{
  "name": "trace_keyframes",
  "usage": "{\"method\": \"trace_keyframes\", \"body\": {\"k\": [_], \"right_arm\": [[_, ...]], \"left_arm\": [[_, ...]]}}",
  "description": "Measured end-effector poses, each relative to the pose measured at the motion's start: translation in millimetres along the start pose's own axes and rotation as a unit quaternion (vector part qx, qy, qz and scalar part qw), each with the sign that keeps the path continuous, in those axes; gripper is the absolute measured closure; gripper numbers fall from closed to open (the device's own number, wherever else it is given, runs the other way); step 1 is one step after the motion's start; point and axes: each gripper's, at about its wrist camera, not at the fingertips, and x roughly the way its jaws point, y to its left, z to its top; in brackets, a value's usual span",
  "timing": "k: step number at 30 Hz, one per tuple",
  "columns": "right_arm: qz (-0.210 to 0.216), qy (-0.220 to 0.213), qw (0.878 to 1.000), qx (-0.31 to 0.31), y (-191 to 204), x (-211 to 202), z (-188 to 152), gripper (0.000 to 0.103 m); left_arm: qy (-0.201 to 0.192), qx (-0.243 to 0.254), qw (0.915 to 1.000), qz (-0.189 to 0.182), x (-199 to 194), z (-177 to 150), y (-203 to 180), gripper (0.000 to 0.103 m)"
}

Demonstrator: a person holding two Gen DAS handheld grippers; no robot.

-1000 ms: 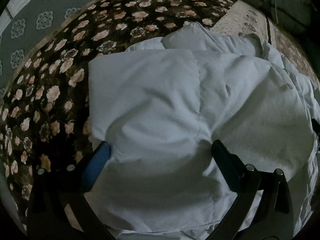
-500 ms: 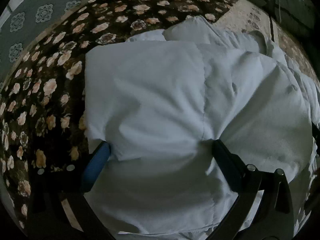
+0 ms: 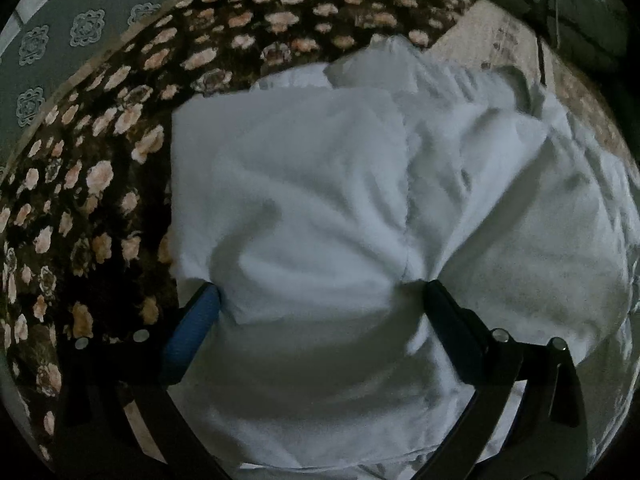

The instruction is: Fold large clothes

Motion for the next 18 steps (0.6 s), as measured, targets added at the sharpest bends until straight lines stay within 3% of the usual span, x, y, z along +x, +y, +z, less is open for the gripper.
{"method": "trace_keyframes", "body": {"k": [5, 9, 14, 18], "right_arm": [[-0.085, 0.027, 0.992, 0.086, -112.0, 23.1, -27.4, 0.002], [-0.134, 0.037, 0.983, 0.117, -169.9, 36.3, -48.6, 0.002], [-0.127, 0.037, 0.969, 0.21, -225.2, 50.4, -67.2, 0.002], [-0.108, 0.061, 0.968, 0.217, -233.1, 79.5, -76.4, 0.002]], "left_arm": [[-0.049, 0.014, 0.9987, -0.001, -18.8, 0.6, -11.0, 0.003], [-0.07, 0.028, 0.9971, 0.012, -22.9, 0.2, -20.0, 0.003], [-0.078, 0.033, 0.9958, 0.037, -22.6, 0.7, -22.5, 0.003], [-0.084, 0.025, 0.9956, 0.034, -26.3, 1.1, -20.2, 0.003]]}}
